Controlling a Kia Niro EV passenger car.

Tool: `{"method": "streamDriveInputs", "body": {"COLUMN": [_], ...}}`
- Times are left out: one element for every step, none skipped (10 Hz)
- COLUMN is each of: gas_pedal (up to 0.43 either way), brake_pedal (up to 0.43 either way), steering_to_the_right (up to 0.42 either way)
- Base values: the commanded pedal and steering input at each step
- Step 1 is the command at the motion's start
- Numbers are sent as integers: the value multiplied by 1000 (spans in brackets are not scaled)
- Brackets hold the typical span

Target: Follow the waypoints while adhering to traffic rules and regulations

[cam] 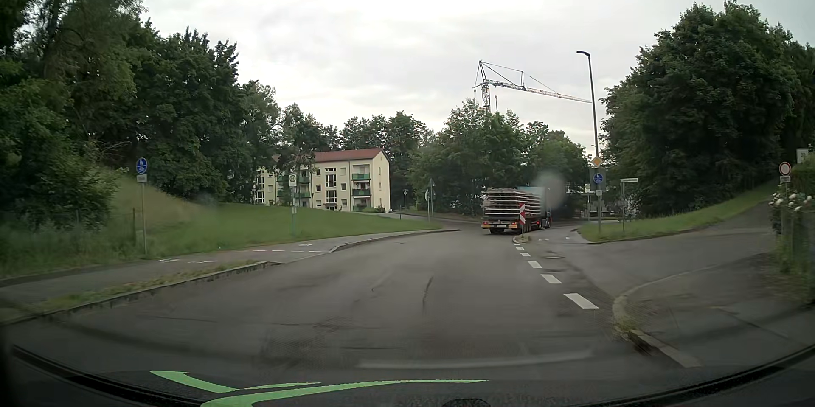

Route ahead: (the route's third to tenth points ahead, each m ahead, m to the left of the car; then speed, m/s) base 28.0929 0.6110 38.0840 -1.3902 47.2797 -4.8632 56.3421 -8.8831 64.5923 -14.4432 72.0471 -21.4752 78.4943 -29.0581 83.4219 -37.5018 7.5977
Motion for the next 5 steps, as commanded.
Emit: {"method": "streamDriveInputs", "body": {"gas_pedal": [0,0,0,0,0], "brake_pedal": [207,207,207,73,0], "steering_to_the_right": [9,7,3,-2,-5]}}
